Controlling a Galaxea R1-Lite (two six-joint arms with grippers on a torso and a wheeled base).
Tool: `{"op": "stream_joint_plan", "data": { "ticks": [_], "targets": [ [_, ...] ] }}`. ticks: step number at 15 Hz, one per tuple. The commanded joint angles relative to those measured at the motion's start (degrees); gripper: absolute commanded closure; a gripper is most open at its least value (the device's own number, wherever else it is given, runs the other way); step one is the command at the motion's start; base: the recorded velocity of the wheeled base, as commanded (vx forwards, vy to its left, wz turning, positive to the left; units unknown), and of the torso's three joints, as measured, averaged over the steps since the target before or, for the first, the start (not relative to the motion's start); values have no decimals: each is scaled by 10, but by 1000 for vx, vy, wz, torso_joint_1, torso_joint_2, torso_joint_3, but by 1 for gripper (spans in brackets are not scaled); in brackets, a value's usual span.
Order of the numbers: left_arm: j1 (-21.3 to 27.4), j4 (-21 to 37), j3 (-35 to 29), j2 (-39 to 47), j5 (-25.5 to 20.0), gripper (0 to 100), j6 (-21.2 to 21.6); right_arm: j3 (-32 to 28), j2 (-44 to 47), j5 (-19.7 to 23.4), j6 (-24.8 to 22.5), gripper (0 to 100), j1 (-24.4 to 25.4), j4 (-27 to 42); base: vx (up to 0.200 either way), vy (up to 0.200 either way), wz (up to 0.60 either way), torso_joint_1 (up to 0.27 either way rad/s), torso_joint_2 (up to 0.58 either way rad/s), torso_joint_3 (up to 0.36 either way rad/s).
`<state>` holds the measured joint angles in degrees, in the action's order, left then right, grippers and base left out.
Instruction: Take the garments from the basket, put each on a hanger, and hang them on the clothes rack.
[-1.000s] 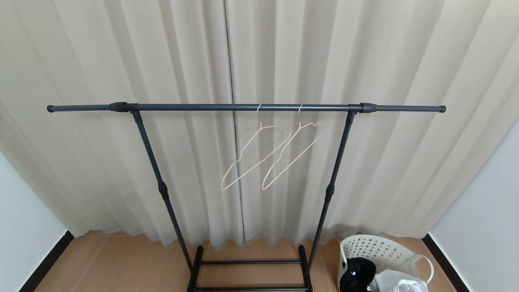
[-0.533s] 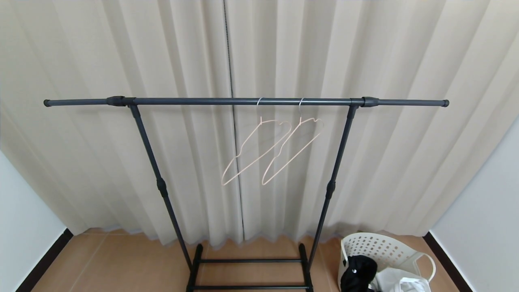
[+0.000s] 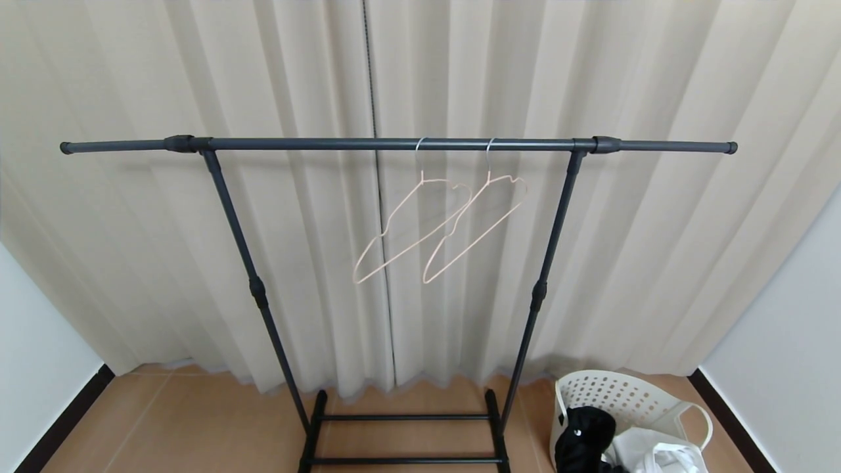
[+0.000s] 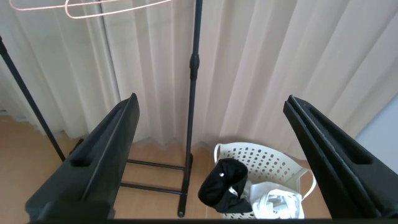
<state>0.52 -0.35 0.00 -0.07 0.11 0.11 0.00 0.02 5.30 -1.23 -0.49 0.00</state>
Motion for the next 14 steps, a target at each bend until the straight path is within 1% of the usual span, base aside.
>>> {"op": "stream_joint_plan", "data": {
  "ticks": [1, 8, 14],
  "targets": [
    [0, 0, 0, 1, 0, 0, 2, 0, 0, 1, -1, 0, 0, 0, 0, 0, 0, -149, 354, 207],
    [0, 0, 0, 1, 0, 0, 0, 0, 0, 1, 1, 0, 0, 0, 0, 0, 0, -150, 377, 224],
    [0, 0, 0, 1, 0, 0, 0, 0, 0, 1, 1, 0, 0, 0, 0, 0, 0, -198, 526, 324]
  ]
}}
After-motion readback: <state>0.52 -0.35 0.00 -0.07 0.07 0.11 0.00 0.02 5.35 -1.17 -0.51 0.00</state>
